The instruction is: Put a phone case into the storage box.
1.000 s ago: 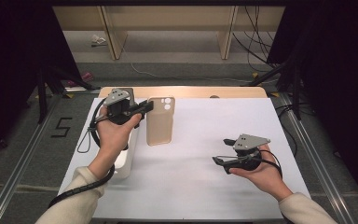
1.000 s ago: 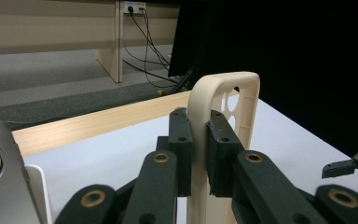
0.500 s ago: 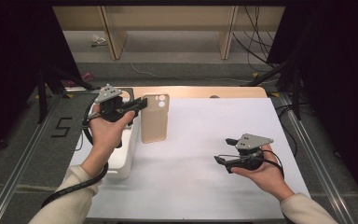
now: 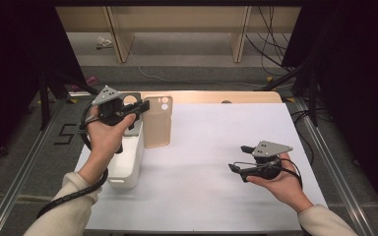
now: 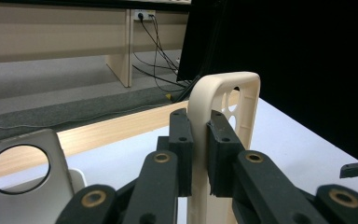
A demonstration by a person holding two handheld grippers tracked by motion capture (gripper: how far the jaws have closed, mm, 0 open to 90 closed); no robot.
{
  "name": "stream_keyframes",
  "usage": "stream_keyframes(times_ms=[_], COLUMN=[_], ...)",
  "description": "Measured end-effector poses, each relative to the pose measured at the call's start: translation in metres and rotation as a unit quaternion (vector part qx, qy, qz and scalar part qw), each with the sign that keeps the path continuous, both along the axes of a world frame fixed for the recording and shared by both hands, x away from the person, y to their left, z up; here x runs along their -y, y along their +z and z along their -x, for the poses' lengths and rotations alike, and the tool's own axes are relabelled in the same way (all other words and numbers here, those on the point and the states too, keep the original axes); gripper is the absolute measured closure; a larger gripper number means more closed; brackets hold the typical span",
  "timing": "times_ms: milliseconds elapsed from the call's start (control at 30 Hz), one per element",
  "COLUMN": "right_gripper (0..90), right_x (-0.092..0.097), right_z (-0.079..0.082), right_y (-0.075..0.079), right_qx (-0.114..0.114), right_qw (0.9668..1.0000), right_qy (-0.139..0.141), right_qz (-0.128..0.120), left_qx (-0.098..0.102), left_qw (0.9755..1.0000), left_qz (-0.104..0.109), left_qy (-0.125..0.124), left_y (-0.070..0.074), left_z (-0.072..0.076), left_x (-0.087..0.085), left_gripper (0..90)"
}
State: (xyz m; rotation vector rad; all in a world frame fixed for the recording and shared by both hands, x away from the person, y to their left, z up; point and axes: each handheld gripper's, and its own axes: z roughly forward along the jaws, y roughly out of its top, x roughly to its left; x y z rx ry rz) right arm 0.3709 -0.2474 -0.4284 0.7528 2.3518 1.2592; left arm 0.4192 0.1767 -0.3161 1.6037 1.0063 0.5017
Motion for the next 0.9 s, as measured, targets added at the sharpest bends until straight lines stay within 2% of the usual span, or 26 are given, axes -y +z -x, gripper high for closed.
stream_keyframes(times_ms=[900], right_gripper=[22.8], right_x=[0.013], right_z=[0.002], right_y=[0.001], right_qx=[-0.002], right_qw=[0.9997], right_qy=[-0.019], right_qz=[-0.017], left_qx=[0.010], left_qw=[0.9996], left_qz=[0.000], left_qy=[0.026], left_y=[0.010], left_z=[-0.009], left_x=[-0.030], left_gripper=[81.8])
